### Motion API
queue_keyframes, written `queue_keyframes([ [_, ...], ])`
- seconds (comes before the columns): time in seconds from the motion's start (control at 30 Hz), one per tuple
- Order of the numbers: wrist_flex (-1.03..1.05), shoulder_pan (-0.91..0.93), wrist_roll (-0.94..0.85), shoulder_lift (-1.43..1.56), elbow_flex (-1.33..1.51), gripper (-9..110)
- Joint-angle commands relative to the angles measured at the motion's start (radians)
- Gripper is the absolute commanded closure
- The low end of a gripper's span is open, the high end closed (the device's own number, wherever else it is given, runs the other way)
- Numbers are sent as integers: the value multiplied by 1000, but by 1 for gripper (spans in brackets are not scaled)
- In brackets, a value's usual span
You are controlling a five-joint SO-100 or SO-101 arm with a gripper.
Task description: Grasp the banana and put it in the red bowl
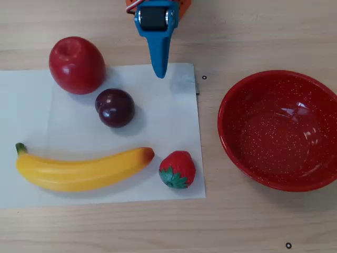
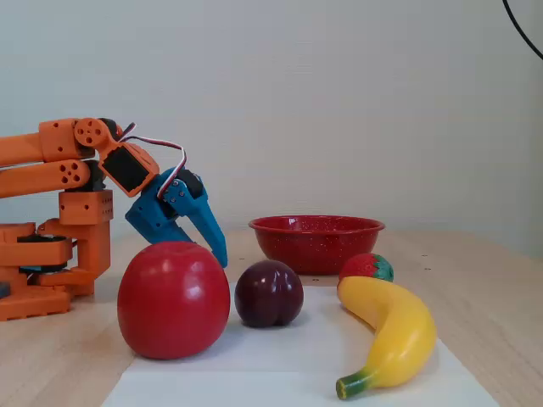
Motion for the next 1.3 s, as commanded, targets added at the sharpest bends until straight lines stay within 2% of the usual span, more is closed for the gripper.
queue_keyframes([
  [0.0, 5, 14, 9, 11, 17, 101],
  [0.8, -21, 31, 48, -14, 14, 101],
  [1.27, 66, 26, 87, -261, -285, 101],
])
